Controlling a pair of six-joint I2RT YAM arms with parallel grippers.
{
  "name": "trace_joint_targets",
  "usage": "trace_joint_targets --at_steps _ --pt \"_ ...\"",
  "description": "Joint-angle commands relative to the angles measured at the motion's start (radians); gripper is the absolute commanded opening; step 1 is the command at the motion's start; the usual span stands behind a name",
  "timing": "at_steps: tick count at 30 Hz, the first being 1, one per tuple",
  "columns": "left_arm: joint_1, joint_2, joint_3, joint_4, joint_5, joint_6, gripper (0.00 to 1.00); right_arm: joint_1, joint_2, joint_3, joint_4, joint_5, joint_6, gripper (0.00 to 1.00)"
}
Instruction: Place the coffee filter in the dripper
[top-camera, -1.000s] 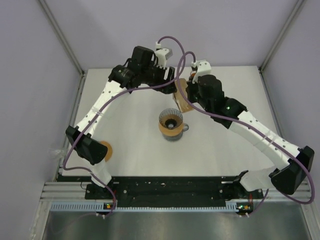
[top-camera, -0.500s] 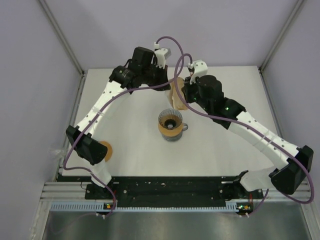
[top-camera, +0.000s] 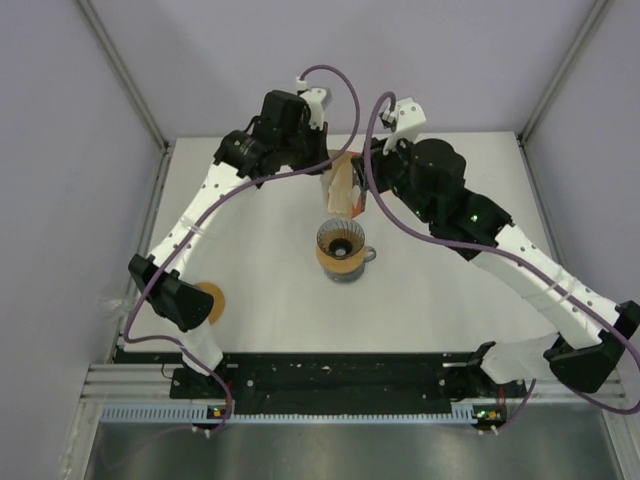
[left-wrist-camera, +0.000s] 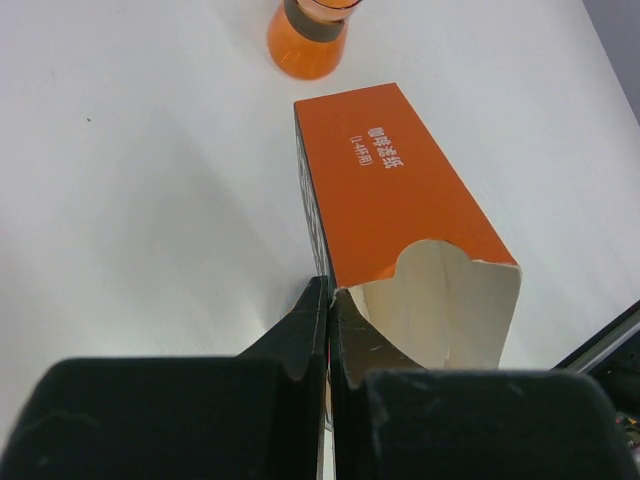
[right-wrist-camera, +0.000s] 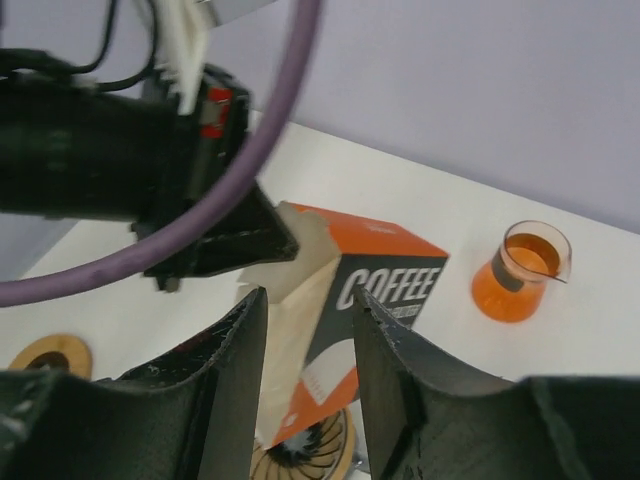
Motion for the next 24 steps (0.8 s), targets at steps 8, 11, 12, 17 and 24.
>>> trace_joint_targets --at_steps 8,11,12,17,24 --pt "-0.002 -0.004 0.090 0.006 -0.101 -0.118 0.00 0.147 0.057 0.051 -0.051 0.157 0.136 0.27" --pt "-0.002 -0.004 0.090 0.002 -0.109 -0.134 0.00 0.147 0.088 0.074 -0.083 0.174 0.138 0.24" --pt "-0.002 -0.003 0.090 0.002 -0.111 -0.141 0.00 0.147 0.100 0.079 -0.088 0.162 0.142 0.24" --pt "-0.003 -0.001 0.091 0.000 -0.114 -0.147 0.00 0.147 0.143 0.090 -0.108 0.155 0.161 0.24" --pt "-0.003 -0.010 0.082 -0.001 -0.114 -0.145 0.00 0.145 0.167 0.097 -0.137 0.255 0.139 0.24"
